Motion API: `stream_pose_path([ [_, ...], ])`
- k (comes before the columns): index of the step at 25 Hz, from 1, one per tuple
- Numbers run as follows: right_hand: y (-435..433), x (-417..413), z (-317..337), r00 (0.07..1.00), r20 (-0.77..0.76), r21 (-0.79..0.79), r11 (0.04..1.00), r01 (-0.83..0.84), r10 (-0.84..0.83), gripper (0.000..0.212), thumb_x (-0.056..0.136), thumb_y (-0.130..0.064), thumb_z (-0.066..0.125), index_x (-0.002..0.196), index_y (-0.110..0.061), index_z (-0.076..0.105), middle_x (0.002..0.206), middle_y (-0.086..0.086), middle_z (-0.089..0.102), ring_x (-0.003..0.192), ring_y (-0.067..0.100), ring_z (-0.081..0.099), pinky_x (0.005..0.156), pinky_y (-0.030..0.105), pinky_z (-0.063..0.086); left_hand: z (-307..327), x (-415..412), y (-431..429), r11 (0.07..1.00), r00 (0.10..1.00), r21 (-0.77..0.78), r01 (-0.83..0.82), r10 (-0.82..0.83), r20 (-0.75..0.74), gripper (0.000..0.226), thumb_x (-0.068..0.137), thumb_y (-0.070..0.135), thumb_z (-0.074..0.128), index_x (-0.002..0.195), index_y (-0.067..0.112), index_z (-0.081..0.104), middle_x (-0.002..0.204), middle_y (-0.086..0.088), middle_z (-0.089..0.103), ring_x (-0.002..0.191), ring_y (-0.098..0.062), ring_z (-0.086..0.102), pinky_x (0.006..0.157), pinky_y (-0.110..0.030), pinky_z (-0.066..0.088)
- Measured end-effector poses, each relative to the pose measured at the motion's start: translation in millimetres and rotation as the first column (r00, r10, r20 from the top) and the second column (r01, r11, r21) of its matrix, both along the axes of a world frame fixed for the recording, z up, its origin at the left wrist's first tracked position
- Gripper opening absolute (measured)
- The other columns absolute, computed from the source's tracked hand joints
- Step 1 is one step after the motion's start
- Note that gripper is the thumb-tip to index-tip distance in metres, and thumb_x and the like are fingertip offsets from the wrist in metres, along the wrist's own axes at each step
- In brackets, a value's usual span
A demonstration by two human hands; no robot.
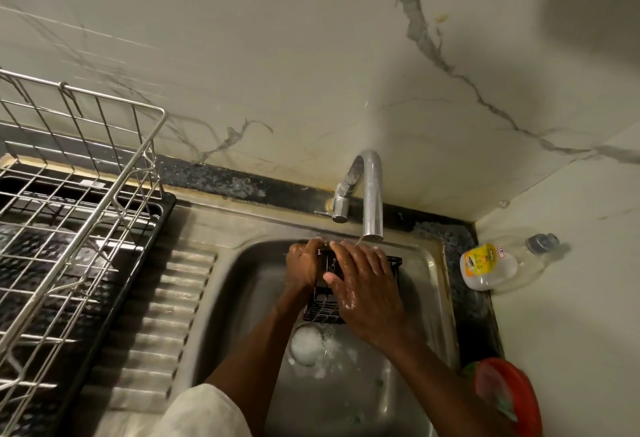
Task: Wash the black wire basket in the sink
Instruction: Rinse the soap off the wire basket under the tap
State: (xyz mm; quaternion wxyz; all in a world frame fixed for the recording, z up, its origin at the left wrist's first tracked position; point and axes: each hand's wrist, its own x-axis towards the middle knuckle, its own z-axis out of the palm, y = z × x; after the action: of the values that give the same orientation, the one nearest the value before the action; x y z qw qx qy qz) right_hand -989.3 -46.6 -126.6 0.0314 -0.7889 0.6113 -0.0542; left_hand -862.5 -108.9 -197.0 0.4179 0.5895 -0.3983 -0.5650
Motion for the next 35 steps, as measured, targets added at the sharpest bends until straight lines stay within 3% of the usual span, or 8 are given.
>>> stream_pose_path([
  [6, -30, 24, 20, 0.978, -0.052, -0.042, 0.979, 0.201, -0.203, 0.045, 0.106, -0.046, 0.031, 0.089, -0.025, 0.067, 0.082, -0.005, 0.068, 0.079, 0.013, 0.063, 0.079, 0.034, 0.048, 6, 2, 17, 0.997, 0.981, -0.067, 0.027, -0.013, 0.194, 0.04, 0.107, 0.033, 0.035, 0.09, 0.02, 0.069, 0.08, 0.005, 0.072, 0.077, -0.001, 0.068, 0.075, -0.032, 0.054],
  [10, -61, 30, 37, 0.937, -0.111, 0.238, 0.907, 0.348, -0.331, 0.043, 0.107, -0.045, 0.033, 0.126, -0.016, 0.059, 0.117, 0.011, 0.067, 0.101, 0.025, 0.064, 0.076, 0.032, 0.046, 52, -10, 19, 0.994, 0.985, -0.09, -0.06, 0.074, 0.154, 0.05, 0.109, 0.039, 0.033, 0.079, 0.022, 0.068, 0.072, 0.006, 0.069, 0.071, -0.002, 0.067, 0.065, -0.012, 0.049],
  [13, -74, 19, 39, 0.82, 0.188, 0.437, 0.794, 0.423, -0.541, 0.042, 0.103, -0.049, 0.045, 0.129, -0.02, 0.061, 0.122, 0.012, 0.066, 0.089, 0.019, 0.057, 0.066, 0.022, 0.043, 49, -12, 14, 0.985, 0.928, -0.107, -0.134, 0.162, 0.336, 0.057, 0.108, 0.04, 0.033, 0.073, 0.011, 0.068, 0.074, -0.01, 0.07, 0.068, -0.021, 0.066, 0.069, -0.033, 0.054],
  [17, -51, -25, 19, 0.973, 0.003, 0.128, 0.965, 0.228, -0.23, 0.037, 0.104, -0.043, 0.036, 0.12, -0.02, 0.061, 0.116, 0.002, 0.067, 0.109, 0.024, 0.062, 0.091, 0.036, 0.051, 47, -7, 2, 0.98, 0.926, -0.079, -0.181, 0.197, 0.323, 0.057, 0.106, 0.038, 0.041, 0.056, 0.014, 0.054, 0.06, -0.008, 0.061, 0.056, -0.019, 0.059, 0.059, -0.032, 0.05],
  [21, -21, -7, 0, 0.988, -0.006, 0.086, 0.985, 0.151, -0.151, 0.052, 0.103, -0.048, 0.02, 0.134, -0.025, 0.054, 0.142, 0.002, 0.054, 0.139, 0.027, 0.043, 0.122, 0.054, 0.019, 41, -9, 3, 0.981, 0.925, -0.107, -0.161, 0.188, 0.331, 0.057, 0.104, 0.039, 0.046, 0.059, 0.009, 0.064, 0.062, -0.012, 0.067, 0.06, -0.026, 0.067, 0.069, -0.041, 0.058],
  [26, -33, 19, 18, 0.997, -0.077, 0.063, 0.998, 0.004, 0.001, 0.041, 0.105, -0.039, 0.029, 0.129, -0.021, 0.057, 0.119, 0.006, 0.066, 0.113, 0.023, 0.059, 0.107, 0.045, 0.041, 34, 6, 11, 0.972, 0.923, -0.159, -0.172, 0.215, 0.318, 0.061, 0.104, 0.041, 0.044, 0.055, 0.01, 0.064, 0.054, -0.005, 0.063, 0.051, -0.02, 0.062, 0.058, -0.038, 0.054],
  [31, -70, 20, 29, 0.926, -0.083, 0.206, 0.903, 0.377, -0.368, 0.066, 0.102, -0.063, 0.026, 0.1, -0.015, 0.071, 0.083, 0.004, 0.066, 0.074, 0.018, 0.059, 0.064, 0.03, 0.043, 34, 9, 18, 0.97, 0.915, -0.126, -0.207, 0.237, 0.325, 0.061, 0.103, 0.042, 0.045, 0.056, 0.008, 0.065, 0.055, -0.008, 0.064, 0.051, -0.022, 0.061, 0.058, -0.042, 0.055],
  [35, -30, 43, 10, 0.993, -0.093, 0.007, 0.997, 0.072, -0.071, 0.034, 0.098, -0.039, 0.038, 0.118, -0.025, 0.061, 0.116, 0.002, 0.068, 0.115, 0.023, 0.06, 0.107, 0.045, 0.04, 33, 15, 4, 0.96, 0.912, -0.121, -0.251, 0.276, 0.302, 0.06, 0.103, 0.039, 0.048, 0.053, 0.008, 0.061, 0.053, -0.013, 0.062, 0.049, -0.022, 0.059, 0.061, -0.044, 0.056],
])
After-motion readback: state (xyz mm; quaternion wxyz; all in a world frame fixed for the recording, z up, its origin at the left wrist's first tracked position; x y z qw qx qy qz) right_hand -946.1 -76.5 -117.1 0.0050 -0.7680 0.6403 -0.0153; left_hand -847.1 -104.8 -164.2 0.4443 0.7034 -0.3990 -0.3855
